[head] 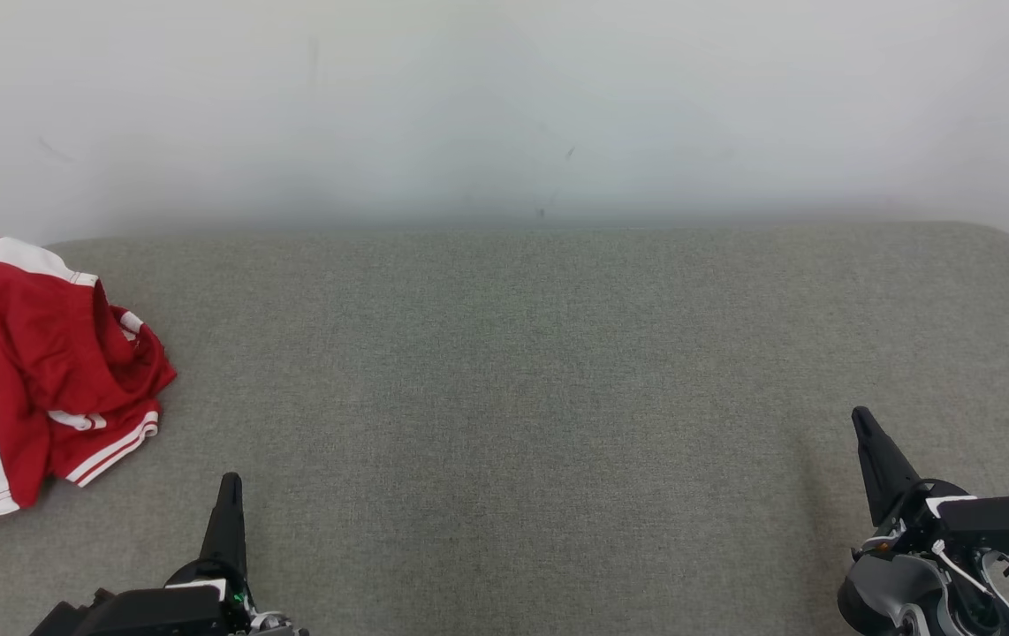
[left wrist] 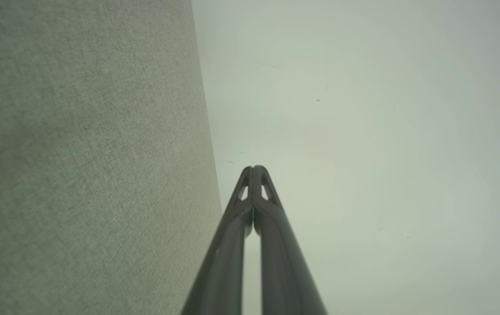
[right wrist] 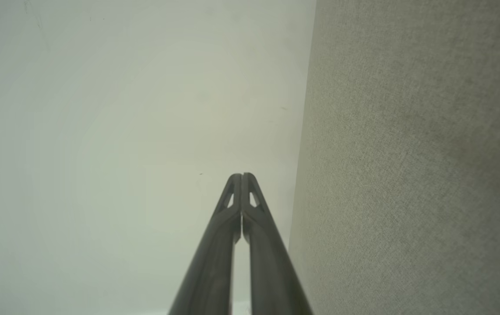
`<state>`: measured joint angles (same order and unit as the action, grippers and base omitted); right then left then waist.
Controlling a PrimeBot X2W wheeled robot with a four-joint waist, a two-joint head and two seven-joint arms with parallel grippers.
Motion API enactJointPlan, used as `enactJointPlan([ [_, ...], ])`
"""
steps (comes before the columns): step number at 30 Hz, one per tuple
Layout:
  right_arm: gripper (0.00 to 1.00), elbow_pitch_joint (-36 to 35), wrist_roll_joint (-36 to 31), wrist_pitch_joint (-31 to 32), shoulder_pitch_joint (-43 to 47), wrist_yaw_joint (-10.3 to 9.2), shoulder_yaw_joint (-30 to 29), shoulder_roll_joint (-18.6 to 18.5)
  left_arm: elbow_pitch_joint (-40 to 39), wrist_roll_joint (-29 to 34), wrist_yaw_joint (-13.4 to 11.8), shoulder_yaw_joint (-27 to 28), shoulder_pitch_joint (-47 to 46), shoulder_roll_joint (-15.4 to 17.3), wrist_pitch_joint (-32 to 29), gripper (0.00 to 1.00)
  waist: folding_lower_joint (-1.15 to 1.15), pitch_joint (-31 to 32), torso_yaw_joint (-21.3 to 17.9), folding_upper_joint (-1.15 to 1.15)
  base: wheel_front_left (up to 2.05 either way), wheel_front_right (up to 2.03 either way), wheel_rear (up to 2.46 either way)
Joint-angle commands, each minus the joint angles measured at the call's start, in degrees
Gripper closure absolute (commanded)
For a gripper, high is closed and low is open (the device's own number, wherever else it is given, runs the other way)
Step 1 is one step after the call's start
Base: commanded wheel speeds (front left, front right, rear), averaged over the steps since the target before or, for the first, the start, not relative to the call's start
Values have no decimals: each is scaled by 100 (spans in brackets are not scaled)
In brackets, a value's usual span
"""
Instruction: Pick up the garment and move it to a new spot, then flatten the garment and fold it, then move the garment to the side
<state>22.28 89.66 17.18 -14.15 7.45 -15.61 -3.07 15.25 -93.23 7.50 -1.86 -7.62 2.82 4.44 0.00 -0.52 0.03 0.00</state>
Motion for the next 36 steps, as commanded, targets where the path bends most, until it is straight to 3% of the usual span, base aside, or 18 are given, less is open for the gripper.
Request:
enactJointPlan([
  [1, 100, -1, -11, 13, -44, 10, 4, -25, -6, -23, 6, -3, -77, 18, -4, 100, 0, 0, 0, 0, 0, 0, 0],
  [18, 100, -1, -11, 13, -44, 10, 3, -25, -6, -23, 6, -2, -77, 18, -4, 100, 0, 0, 0, 0, 0, 0, 0],
  [19, 0, 2, 0, 0, 0, 0, -1, 0, 1, 0, 0, -2, 1, 0, 0, 0, 0, 0, 0, 0, 0, 0, 0],
  [26, 0, 91, -26, -178, 211, -9, 133, 38, 101, 57, -1, 10, 160, -19, 57, 0, 0, -4, 1, 0, 0, 0, 0],
  [36, 0, -45, -606, -598, 366, -6, 330, 34, 30, 681, -1, 183, 231, -15, 196, 0, 0, -12, 0, 0, 0, 0, 0],
])
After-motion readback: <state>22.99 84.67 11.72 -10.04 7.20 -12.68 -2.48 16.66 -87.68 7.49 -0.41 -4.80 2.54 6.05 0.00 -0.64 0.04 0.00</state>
